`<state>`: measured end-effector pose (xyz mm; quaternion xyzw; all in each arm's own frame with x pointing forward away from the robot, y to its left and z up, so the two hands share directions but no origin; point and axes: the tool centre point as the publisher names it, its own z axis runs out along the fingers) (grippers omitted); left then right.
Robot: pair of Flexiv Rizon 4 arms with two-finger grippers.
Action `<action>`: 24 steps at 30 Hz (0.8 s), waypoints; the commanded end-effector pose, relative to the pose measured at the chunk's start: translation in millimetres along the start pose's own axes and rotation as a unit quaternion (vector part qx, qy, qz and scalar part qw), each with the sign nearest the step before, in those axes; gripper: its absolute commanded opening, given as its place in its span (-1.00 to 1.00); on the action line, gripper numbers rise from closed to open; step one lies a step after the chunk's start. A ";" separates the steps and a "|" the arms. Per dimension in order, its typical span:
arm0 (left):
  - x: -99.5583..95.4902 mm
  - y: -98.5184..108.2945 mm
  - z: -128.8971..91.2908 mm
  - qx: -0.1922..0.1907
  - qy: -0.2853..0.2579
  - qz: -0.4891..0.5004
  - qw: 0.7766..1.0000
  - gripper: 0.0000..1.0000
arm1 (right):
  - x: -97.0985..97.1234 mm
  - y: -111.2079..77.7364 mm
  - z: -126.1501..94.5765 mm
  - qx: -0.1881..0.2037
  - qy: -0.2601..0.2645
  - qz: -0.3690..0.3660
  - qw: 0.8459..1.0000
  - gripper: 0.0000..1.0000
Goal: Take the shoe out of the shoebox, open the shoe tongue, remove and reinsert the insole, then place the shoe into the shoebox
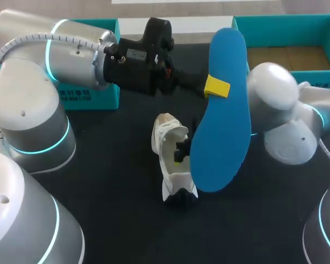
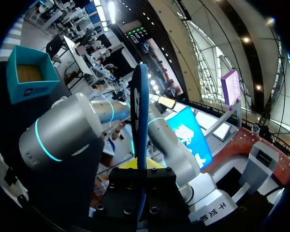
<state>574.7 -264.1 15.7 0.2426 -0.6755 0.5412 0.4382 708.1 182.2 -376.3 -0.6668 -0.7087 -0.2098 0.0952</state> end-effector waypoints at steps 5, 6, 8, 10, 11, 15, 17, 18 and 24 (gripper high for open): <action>-0.1 1.9 0.0 0.001 -0.001 0.000 1.000 -1.00 | -9.7 1.5 -50.4 0.026 0.106 -0.020 0.994 1.00; -0.1 1.9 0.0 0.001 -0.001 0.000 1.000 -1.00 | -8.6 2.7 -55.9 0.023 0.118 -0.023 0.992 1.00; -0.1 1.9 0.0 0.001 -0.001 0.000 1.000 -1.00 | -4.4 5.6 -65.2 0.039 0.131 -0.037 0.990 1.00; -0.1 1.9 0.0 0.001 -0.001 0.000 1.000 -1.00 | -0.5 8.4 -69.5 0.042 0.141 -0.038 0.988 1.00; -0.1 1.9 0.0 0.001 -0.001 0.000 1.000 -1.00 | -0.5 8.4 -69.5 0.042 0.141 -0.038 0.988 1.00; -0.1 1.9 0.0 0.001 -0.001 0.000 1.000 -1.00 | -0.5 8.4 -69.5 0.042 0.141 -0.038 0.988 1.00; -0.1 1.9 0.0 0.001 -0.001 0.000 1.000 -1.00 | -0.5 8.4 -69.5 0.042 0.141 -0.038 0.988 1.00; -0.1 1.9 0.0 0.001 -0.001 0.000 1.000 -1.00 | -0.5 8.4 -69.5 0.042 0.141 -0.038 0.988 1.00; -0.1 1.9 0.0 0.001 -0.001 0.000 1.000 -1.00 | 6.6 11.5 -79.7 0.010 0.185 -0.031 0.982 1.00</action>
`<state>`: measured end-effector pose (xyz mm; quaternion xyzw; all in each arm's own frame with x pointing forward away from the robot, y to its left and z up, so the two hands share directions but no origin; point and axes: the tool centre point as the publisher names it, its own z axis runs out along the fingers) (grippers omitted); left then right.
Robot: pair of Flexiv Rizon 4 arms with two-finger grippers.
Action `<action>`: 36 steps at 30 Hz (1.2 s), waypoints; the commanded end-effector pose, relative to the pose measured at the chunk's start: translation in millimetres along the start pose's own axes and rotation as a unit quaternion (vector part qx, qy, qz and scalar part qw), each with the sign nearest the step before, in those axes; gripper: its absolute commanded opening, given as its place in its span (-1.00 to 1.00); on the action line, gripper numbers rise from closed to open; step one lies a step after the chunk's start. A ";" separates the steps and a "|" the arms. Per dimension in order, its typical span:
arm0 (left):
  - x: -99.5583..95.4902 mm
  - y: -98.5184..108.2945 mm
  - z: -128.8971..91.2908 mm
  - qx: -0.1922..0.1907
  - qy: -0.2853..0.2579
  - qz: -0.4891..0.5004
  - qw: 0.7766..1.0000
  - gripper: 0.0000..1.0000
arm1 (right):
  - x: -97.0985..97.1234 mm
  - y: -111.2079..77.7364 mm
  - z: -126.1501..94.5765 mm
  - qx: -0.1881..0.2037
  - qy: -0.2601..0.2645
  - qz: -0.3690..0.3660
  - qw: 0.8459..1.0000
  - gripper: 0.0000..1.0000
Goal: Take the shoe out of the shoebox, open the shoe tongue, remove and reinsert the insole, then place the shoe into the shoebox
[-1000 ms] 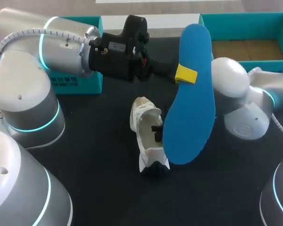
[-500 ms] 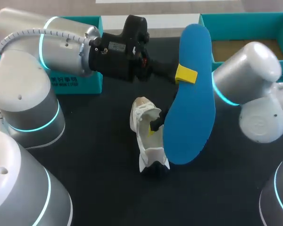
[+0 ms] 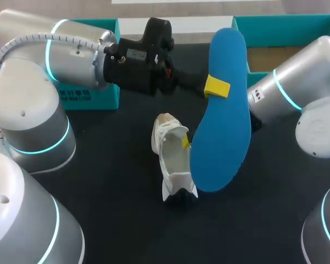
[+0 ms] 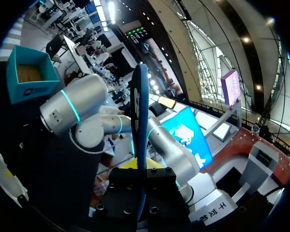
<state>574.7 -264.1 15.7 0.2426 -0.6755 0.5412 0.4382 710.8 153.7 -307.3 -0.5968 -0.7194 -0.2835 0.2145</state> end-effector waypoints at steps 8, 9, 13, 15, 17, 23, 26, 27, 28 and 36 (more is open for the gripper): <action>-0.1 1.9 0.1 0.001 -0.001 0.000 1.000 -1.00 | 23.2 6.5 -40.0 -0.056 0.129 0.000 0.990 1.00; -0.1 1.9 0.1 0.001 -0.001 0.000 1.000 -1.00 | 25.0 7.7 -42.9 -0.052 0.140 0.003 0.989 1.00; -0.1 1.9 0.1 0.001 -0.001 0.000 1.000 -1.00 | 31.3 11.1 -54.6 -0.058 0.183 -0.002 0.981 1.00; -0.1 1.9 0.1 0.001 -0.001 0.000 1.000 -1.00 | 35.5 11.8 -61.0 -0.056 0.203 0.001 0.978 1.00; -0.1 1.9 0.1 0.001 -0.001 0.000 1.000 -1.00 | 39.3 12.5 -68.2 -0.057 0.216 0.001 0.975 1.00; -0.1 1.9 0.1 0.001 -0.001 0.000 1.000 -1.00 | 51.1 12.2 -92.1 -0.054 0.247 0.019 0.967 1.00; -0.1 1.9 0.1 0.001 -0.001 0.000 1.000 -1.00 | 56.3 11.7 -104.1 -0.051 0.255 0.025 0.965 1.00; -0.1 1.9 0.1 0.001 -0.001 0.000 1.000 -1.00 | 57.1 11.2 -107.1 -0.047 0.254 0.031 0.966 1.00; -0.1 1.9 0.1 0.001 -0.001 0.000 1.000 -1.00 | 58.4 10.7 -110.3 -0.050 0.259 0.035 0.964 1.00; -0.1 1.9 0.1 0.001 -0.001 0.000 1.000 -1.00 | 63.2 11.3 -116.6 -0.082 0.316 0.044 0.944 1.00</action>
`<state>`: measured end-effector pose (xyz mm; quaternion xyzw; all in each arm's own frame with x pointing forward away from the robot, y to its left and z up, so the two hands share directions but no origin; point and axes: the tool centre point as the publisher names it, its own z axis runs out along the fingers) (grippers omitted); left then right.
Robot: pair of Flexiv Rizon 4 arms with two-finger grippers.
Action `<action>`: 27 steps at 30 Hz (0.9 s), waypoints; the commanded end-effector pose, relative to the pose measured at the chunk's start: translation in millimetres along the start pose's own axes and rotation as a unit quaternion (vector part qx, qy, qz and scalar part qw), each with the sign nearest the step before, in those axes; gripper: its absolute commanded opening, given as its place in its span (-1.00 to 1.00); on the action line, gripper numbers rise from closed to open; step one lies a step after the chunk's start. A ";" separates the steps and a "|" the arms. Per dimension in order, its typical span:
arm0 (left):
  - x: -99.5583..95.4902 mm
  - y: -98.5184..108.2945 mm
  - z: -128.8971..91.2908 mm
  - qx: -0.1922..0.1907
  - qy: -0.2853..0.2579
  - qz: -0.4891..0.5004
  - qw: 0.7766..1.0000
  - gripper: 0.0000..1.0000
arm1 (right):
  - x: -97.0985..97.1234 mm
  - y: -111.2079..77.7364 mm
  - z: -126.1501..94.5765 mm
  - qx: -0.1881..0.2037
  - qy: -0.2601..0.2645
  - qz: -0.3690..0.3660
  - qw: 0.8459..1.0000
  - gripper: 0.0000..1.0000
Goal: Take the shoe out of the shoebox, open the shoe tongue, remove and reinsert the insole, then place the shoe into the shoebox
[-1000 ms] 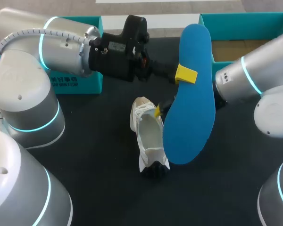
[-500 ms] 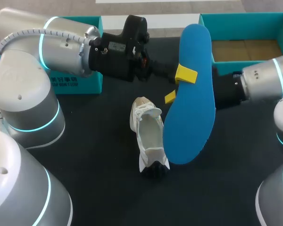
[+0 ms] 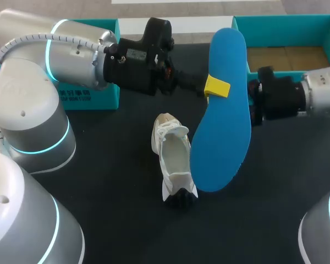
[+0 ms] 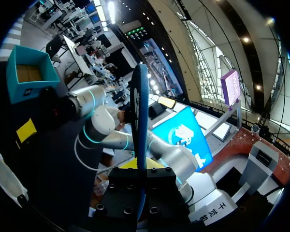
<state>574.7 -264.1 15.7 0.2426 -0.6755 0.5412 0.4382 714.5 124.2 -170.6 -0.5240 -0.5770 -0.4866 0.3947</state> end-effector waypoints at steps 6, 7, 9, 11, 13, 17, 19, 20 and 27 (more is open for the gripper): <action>-0.1 1.9 0.1 0.001 -0.001 0.000 1.000 -1.00 | -5.5 -9.3 1.1 -0.019 0.016 -0.001 1.000 1.00; -0.1 1.9 0.1 0.001 -0.001 0.000 1.000 -1.00 | -5.5 -9.3 1.1 -0.019 0.016 -0.001 1.000 1.00; -0.1 1.9 0.1 0.001 -0.001 0.000 1.000 -1.00 | -5.5 -9.3 1.1 -0.019 0.016 -0.001 1.000 1.00; -0.1 1.9 0.1 0.001 -0.001 0.000 1.000 -1.00 | -5.5 -9.3 1.1 -0.019 0.016 -0.001 1.000 1.00; -0.1 1.9 0.1 0.001 -0.001 0.000 1.000 -1.00 | -5.5 -9.3 1.1 -0.019 0.016 -0.001 1.000 1.00; -0.1 1.9 0.1 0.001 -0.001 0.000 1.000 -1.00 | -5.5 -9.3 1.1 -0.019 0.016 -0.001 1.000 1.00; -0.1 1.9 0.1 0.001 -0.001 0.000 1.000 -1.00 | -5.5 -9.3 1.1 -0.019 0.016 -0.001 1.000 1.00; -0.1 1.9 0.1 0.001 -0.001 0.000 1.000 -1.00 | -5.5 -9.3 1.1 -0.019 0.016 -0.001 1.000 1.00; -4.7 7.0 -5.0 0.003 0.009 0.046 0.999 -1.00 | -5.5 -9.3 1.1 -0.019 0.016 -0.001 1.000 1.00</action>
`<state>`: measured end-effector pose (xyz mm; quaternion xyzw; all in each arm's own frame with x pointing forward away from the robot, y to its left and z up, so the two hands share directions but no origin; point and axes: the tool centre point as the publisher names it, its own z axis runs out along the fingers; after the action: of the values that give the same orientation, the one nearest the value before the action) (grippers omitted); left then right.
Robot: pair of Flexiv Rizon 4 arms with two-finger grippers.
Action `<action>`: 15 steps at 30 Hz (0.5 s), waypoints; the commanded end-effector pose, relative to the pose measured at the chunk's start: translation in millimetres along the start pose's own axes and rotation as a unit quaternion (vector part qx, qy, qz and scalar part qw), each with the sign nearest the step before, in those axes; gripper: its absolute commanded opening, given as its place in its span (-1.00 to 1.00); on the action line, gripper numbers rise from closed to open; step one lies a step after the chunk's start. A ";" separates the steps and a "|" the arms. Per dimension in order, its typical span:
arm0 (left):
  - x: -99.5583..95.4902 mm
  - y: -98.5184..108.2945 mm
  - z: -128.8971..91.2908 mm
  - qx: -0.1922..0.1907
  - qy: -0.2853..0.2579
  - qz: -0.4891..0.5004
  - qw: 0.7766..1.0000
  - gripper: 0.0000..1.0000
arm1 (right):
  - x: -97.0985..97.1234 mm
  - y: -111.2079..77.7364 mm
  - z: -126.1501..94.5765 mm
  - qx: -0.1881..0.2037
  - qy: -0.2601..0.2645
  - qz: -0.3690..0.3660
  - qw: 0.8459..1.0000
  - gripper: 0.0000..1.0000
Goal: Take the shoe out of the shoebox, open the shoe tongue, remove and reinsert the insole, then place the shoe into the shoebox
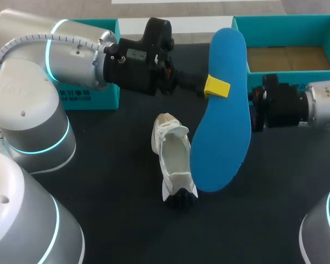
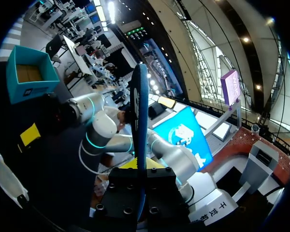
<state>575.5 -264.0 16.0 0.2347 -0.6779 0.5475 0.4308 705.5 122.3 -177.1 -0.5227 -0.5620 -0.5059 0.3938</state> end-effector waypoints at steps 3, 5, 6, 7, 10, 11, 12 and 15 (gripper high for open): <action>-6.9 19.4 -8.3 -0.020 0.021 0.090 0.996 -1.00 | -0.2 0.4 2.0 0.000 0.000 0.000 1.000 1.00; -7.3 26.1 -9.4 -0.027 0.023 0.113 0.993 -1.00 | -0.2 0.4 2.0 0.000 0.000 0.000 1.000 1.00; -9.2 28.9 -10.0 -0.032 0.018 0.125 0.991 -1.00 | -0.2 0.4 2.0 0.000 0.000 0.000 1.000 1.00; -12.2 31.0 -11.0 -0.036 0.011 0.146 0.989 -1.00 | -0.2 0.4 2.0 0.000 0.000 0.000 1.000 1.00; -22.2 36.9 -14.2 -0.035 -0.009 0.199 0.979 -1.00 | -0.2 0.4 2.0 0.000 0.000 0.000 1.000 1.00; -25.0 37.5 -15.2 -0.029 -0.019 0.218 0.975 -1.00 | -0.2 0.4 2.0 0.000 0.000 0.000 1.000 1.00; -28.1 38.1 -15.7 -0.018 -0.025 0.239 0.971 -1.00 | -0.2 0.4 2.0 0.000 0.000 0.000 1.000 1.00; -33.9 40.2 -18.4 0.011 -0.033 0.285 0.958 -1.00 | -0.2 0.4 2.0 0.000 0.000 0.000 1.000 1.00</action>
<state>578.5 -248.9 -26.6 0.0646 -0.7412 0.6072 0.2789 706.1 122.2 -177.2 -0.5219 -0.5619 -0.5062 0.3945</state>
